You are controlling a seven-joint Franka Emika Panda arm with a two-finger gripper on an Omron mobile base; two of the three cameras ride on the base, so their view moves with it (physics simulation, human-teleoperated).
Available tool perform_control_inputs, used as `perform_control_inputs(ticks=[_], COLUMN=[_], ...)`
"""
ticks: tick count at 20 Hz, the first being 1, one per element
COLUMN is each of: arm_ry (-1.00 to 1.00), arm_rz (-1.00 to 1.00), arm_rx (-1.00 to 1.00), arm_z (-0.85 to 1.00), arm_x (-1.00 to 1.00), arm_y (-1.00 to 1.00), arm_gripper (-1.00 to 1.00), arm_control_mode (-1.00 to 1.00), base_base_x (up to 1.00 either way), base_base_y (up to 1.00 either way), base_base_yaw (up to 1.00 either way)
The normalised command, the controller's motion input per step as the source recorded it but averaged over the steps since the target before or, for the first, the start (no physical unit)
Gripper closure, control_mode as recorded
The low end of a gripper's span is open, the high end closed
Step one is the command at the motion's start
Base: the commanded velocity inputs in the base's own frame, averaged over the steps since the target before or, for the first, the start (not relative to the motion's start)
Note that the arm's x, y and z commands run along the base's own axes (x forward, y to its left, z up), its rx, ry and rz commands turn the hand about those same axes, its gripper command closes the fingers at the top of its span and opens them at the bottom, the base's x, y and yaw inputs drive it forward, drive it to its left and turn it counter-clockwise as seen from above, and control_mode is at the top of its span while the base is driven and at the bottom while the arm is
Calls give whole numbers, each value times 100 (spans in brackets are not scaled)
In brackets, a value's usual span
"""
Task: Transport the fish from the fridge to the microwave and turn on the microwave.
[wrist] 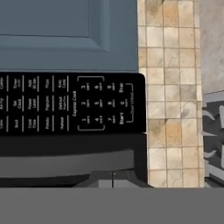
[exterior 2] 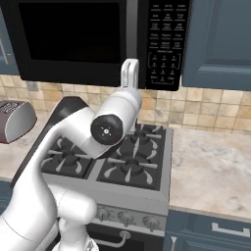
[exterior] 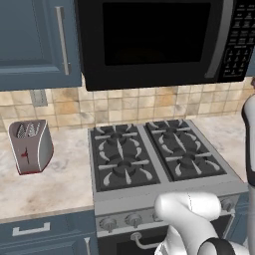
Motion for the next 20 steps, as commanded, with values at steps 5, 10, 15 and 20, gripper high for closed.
perform_control_inputs(ticks=[5, 10, 15, 20], arm_ry=[0, 0, 0, 0], arm_rz=[0, 0, 0, 0], arm_rx=[5, 4, 3, 4], arm_z=[-5, -11, -8, 0], arm_x=[30, 32, 24, 19], arm_y=[0, 0, -5, -12], arm_gripper=[100, 100, 100, 100], arm_control_mode=[-100, -100, -100, -100], base_base_x=[0, 0, 0, 0], base_base_y=[0, 0, 0, 0], base_base_yaw=[0, 0, 0, 0])
